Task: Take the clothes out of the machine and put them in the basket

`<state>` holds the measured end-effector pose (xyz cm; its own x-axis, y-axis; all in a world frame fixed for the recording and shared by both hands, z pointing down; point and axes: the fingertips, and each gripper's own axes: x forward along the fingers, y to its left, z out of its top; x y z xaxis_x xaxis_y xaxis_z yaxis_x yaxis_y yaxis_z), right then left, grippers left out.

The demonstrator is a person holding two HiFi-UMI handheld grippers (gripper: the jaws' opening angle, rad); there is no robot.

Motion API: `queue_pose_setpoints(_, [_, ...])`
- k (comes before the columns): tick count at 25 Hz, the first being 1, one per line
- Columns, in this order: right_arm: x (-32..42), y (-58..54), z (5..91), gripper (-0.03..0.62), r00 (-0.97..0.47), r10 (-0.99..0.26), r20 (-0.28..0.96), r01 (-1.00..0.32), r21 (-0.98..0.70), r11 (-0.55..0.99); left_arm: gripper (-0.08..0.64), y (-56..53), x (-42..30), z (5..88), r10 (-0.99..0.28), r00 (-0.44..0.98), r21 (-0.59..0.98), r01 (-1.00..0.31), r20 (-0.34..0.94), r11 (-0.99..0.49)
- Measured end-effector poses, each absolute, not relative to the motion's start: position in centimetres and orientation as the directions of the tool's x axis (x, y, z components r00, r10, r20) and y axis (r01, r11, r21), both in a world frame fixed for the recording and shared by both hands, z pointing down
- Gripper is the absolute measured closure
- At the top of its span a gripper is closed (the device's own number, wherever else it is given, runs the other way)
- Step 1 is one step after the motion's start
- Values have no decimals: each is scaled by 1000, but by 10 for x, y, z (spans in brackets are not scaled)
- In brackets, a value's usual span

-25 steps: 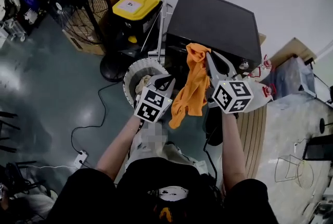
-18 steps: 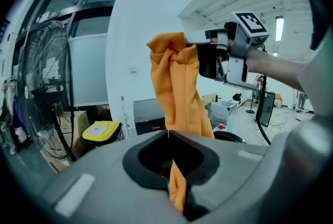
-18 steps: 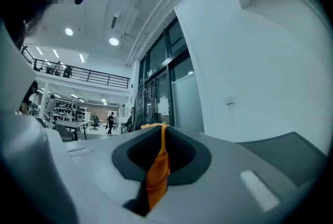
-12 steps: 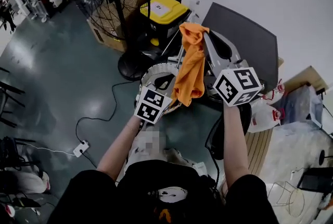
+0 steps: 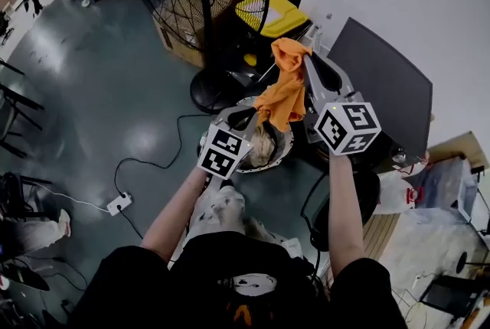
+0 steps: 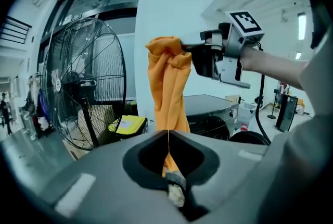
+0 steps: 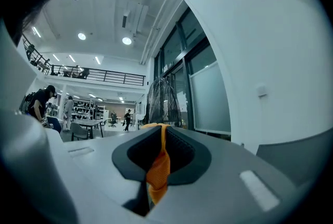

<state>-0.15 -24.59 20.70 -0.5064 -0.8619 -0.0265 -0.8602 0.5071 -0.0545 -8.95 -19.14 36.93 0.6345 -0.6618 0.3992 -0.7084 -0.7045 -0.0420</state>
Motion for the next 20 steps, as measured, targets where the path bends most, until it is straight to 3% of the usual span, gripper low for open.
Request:
queue_pose_setpoints(8, [-26,-283,316,541,-531,-829,176,-847,-133,515,557,-228,-113,404,-646,613,-5,-724,454,-690])
queue_pose_setpoints(20, [-66,-249,503,540,-540,-663,519,-828,-184,530,557,-258,-124,453,-604,606,44,-724,518,-689])
